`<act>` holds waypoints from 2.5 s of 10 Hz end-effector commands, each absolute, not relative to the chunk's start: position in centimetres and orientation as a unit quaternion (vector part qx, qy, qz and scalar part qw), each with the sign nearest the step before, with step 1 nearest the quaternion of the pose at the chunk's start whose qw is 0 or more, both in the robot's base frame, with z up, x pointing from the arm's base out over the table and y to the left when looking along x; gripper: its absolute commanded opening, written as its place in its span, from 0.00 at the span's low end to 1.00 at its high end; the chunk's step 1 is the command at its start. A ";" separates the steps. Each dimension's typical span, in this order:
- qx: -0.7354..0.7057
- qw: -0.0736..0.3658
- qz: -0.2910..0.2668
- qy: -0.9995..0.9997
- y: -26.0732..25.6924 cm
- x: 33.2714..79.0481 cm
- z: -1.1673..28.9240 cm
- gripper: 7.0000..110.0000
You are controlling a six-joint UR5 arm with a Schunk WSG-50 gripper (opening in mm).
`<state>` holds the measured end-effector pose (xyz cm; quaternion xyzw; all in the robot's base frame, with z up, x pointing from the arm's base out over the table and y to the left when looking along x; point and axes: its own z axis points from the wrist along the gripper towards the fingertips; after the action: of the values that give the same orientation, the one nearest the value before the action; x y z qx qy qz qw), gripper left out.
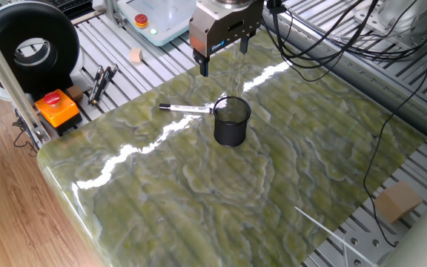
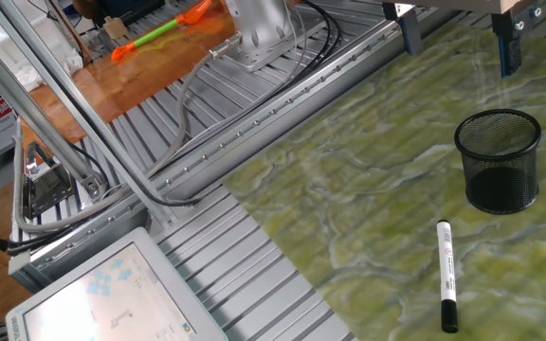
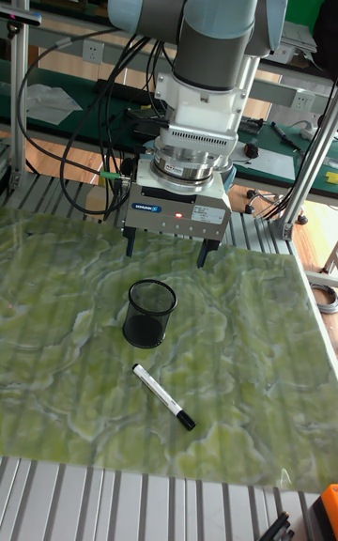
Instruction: Put the pen into the pen holder
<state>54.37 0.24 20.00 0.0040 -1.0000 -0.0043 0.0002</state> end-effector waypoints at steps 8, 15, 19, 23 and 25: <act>0.045 -0.101 -0.048 -0.993 2.8 59.3 20.1 0.00; 0.147 -0.082 0.004 -0.986 0.8 58.5 19.9 0.00; 0.165 -0.071 -0.022 -0.984 2.2 57.8 19.9 0.00; 0.153 -0.005 0.014 -0.988 0.1 54.9 19.9 0.00; 0.173 0.013 -0.035 -0.984 2.4 53.6 20.0 0.00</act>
<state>55.37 1.36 19.72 0.1624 -0.9865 -0.0096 -0.0178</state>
